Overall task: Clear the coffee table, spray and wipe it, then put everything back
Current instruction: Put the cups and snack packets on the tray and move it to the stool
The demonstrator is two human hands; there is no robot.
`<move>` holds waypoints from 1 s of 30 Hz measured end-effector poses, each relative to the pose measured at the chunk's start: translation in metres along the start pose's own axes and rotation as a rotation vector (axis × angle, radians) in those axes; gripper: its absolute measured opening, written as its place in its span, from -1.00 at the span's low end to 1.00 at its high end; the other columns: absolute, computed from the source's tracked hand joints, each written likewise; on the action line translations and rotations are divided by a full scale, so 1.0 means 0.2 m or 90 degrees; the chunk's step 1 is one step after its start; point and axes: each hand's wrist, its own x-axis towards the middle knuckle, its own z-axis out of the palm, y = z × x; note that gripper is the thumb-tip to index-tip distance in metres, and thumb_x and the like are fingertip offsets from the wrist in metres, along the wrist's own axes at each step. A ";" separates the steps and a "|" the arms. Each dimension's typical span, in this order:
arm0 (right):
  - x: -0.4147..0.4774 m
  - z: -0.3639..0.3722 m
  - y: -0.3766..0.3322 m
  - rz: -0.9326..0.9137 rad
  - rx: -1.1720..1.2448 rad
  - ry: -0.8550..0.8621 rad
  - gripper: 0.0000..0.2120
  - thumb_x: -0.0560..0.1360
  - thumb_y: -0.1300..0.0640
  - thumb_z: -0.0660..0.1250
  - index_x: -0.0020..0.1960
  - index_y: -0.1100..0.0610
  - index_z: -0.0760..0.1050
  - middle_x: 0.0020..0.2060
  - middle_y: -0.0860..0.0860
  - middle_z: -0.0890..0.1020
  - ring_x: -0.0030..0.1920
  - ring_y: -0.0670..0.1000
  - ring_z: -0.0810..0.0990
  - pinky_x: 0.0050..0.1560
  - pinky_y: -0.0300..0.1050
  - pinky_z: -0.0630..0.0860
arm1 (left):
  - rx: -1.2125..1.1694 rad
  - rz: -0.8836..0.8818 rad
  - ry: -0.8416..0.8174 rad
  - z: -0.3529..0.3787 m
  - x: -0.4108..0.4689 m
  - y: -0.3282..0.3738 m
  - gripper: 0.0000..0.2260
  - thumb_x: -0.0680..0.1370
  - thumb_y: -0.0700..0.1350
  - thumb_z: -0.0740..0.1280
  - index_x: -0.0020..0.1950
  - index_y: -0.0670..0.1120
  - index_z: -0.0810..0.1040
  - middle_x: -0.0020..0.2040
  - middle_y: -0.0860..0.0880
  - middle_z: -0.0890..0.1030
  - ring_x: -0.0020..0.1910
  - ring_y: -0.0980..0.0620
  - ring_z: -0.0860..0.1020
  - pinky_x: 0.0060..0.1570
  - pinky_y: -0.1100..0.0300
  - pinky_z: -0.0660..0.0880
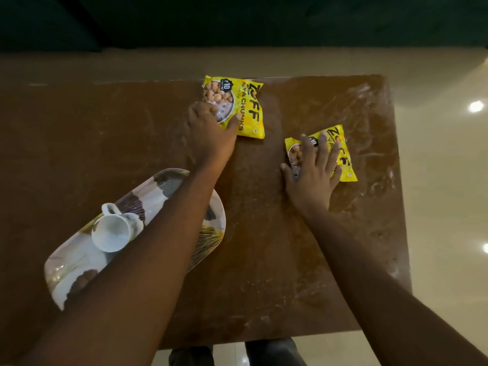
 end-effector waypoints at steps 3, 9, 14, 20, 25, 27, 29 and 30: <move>0.01 -0.03 0.02 -0.043 0.077 0.037 -0.64 0.55 0.21 0.27 0.34 0.09 0.44 0.53 0.06 0.25 0.58 0.20 -0.02 0.45 0.30 0.10 | -0.137 -0.145 -0.016 -0.03 0.05 0.05 -0.38 0.38 0.10 0.57 0.30 -0.11 0.42 0.25 -0.09 0.53 0.20 -0.06 0.53 0.08 0.15 0.45; -0.05 -0.11 0.00 -0.075 0.270 0.056 -0.56 0.46 0.46 0.15 0.28 0.20 0.47 0.44 0.09 0.40 0.50 0.15 0.26 0.32 -0.19 0.30 | -0.407 -0.267 -0.193 -0.12 0.02 0.07 -0.61 0.42 -0.21 0.54 0.22 -0.15 0.57 -0.01 -0.04 0.61 -0.30 0.17 0.48 -0.64 0.45 0.29; -0.17 -0.13 -0.15 -0.111 0.381 0.107 -0.47 0.46 0.55 0.09 0.39 0.32 0.39 0.34 0.19 0.46 0.38 0.08 0.41 0.33 -0.35 0.28 | -0.506 -0.238 -0.204 -0.26 -0.10 -0.05 -0.64 0.51 -0.10 0.49 0.29 -0.09 0.56 0.11 -0.06 0.69 0.00 -0.03 0.67 -0.16 0.09 0.61; -0.38 -0.11 -0.37 -0.165 0.473 0.084 -0.50 0.54 0.48 0.11 0.42 0.21 0.39 0.36 0.07 0.48 0.38 -0.07 0.42 0.37 -0.18 0.36 | -0.719 -0.217 -0.114 -0.58 -0.31 -0.26 -0.66 0.59 -0.15 0.38 0.36 -0.16 0.50 0.19 -0.18 0.66 0.12 -0.15 0.66 0.00 0.00 0.60; -0.58 -0.05 -0.53 -0.281 0.465 0.025 -0.51 0.49 0.52 0.12 0.29 0.14 0.48 0.24 0.01 0.54 0.26 -0.09 0.50 0.20 -0.24 0.42 | -0.745 -0.234 -0.003 -0.84 -0.56 -0.61 -0.74 0.57 -0.19 0.39 0.26 -0.16 0.56 0.09 -0.18 0.69 -0.02 -0.11 0.70 -0.29 0.17 0.58; -0.64 -0.02 -0.58 -0.316 0.452 -0.008 -0.55 0.49 0.51 0.12 0.25 0.15 0.50 0.23 0.04 0.54 0.20 -0.01 0.54 0.14 -0.28 0.44 | -0.747 -0.283 0.047 -0.90 -0.67 -0.77 -0.75 0.57 -0.21 0.40 0.25 -0.17 0.57 0.09 -0.19 0.69 -0.01 -0.14 0.70 -0.27 0.15 0.60; -0.67 0.01 -0.61 -0.355 0.416 -0.033 -0.58 0.49 0.49 0.12 0.21 0.15 0.51 0.27 0.03 0.53 0.23 -0.03 0.53 0.13 -0.32 0.44 | -0.762 -0.322 0.080 -0.91 -0.76 -0.90 -0.75 0.58 -0.24 0.39 0.25 -0.19 0.56 0.10 -0.20 0.68 -0.08 -0.09 0.71 -0.28 0.14 0.62; -0.68 0.03 -0.62 -0.376 0.389 -0.045 -0.58 0.48 0.50 0.13 0.19 0.14 0.51 0.29 0.01 0.51 0.23 -0.09 0.52 0.12 -0.32 0.45 | -0.770 -0.340 0.093 -0.90 -0.81 -0.97 -0.76 0.58 -0.26 0.39 0.24 -0.18 0.55 0.10 -0.22 0.68 -0.14 -0.05 0.71 -0.28 0.13 0.63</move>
